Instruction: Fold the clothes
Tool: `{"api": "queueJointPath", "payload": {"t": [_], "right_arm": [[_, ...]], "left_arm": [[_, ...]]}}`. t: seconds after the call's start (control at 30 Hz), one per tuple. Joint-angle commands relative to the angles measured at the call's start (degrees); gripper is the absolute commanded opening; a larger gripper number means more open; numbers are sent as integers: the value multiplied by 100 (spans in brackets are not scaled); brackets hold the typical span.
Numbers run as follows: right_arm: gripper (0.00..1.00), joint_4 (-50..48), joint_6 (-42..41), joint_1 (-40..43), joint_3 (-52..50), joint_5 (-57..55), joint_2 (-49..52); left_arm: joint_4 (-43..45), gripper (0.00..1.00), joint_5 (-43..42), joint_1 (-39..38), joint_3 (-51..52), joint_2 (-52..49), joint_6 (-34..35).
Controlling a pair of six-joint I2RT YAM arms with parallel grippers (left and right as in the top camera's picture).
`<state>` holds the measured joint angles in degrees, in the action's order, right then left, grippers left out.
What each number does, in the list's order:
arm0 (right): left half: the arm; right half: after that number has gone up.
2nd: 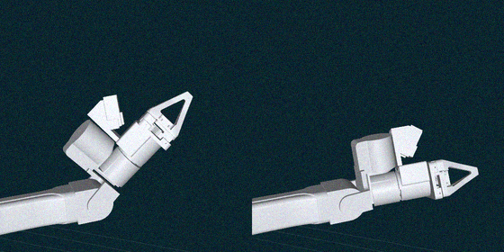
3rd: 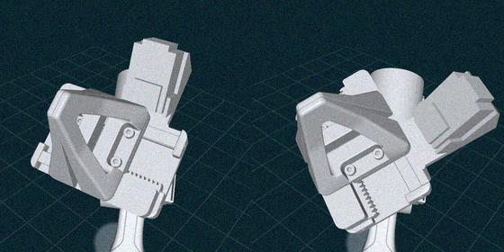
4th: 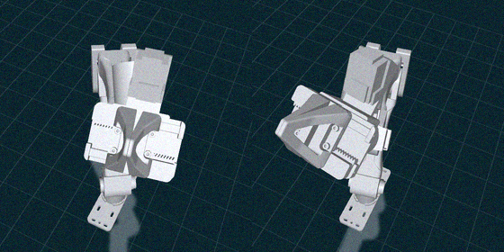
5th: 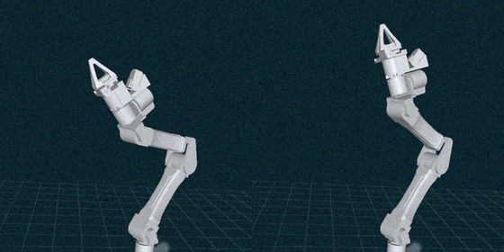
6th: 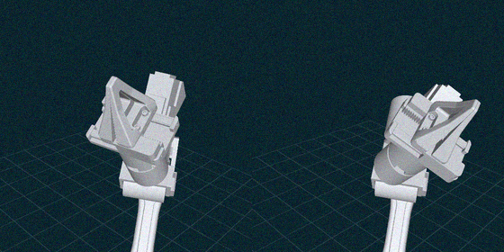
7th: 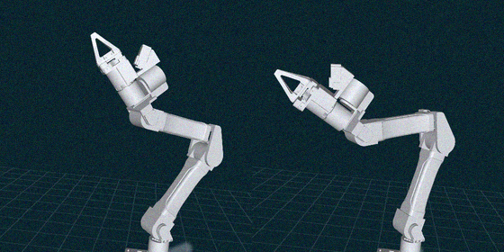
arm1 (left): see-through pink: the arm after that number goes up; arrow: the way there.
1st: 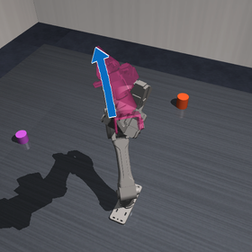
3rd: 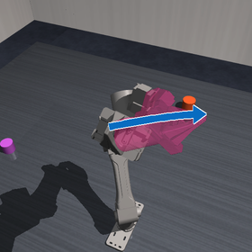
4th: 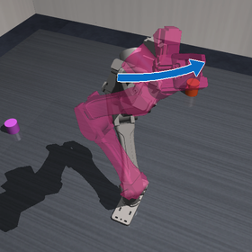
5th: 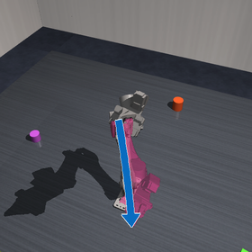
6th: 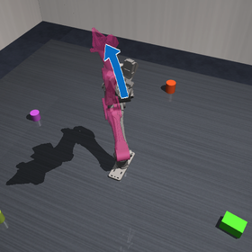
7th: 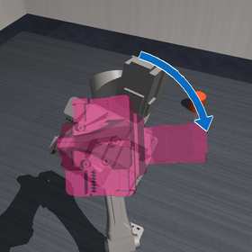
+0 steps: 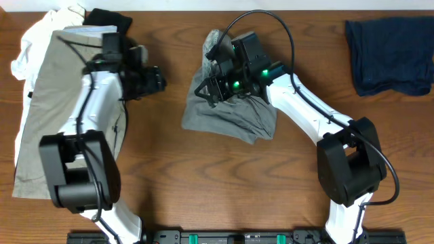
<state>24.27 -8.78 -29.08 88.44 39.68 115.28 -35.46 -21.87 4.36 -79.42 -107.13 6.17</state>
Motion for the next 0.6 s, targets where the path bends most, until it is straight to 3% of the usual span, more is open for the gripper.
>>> {"api": "queueJointPath", "payload": {"t": [0.0, 0.2, 0.57], "right_arm": [[51, 177, -61, 118, 155, 236, -424], [52, 1274, 37, 256, 155, -1971, -817], [29, 1582, 157, -507, 22, -1974, 35]], "left_arm": [[-7, 72, 2, 146, -114, 190, 35], [-4, 71, 2, 129, -114, 190, 35], [-2, 71, 9, 138, -114, 190, 31]]}}
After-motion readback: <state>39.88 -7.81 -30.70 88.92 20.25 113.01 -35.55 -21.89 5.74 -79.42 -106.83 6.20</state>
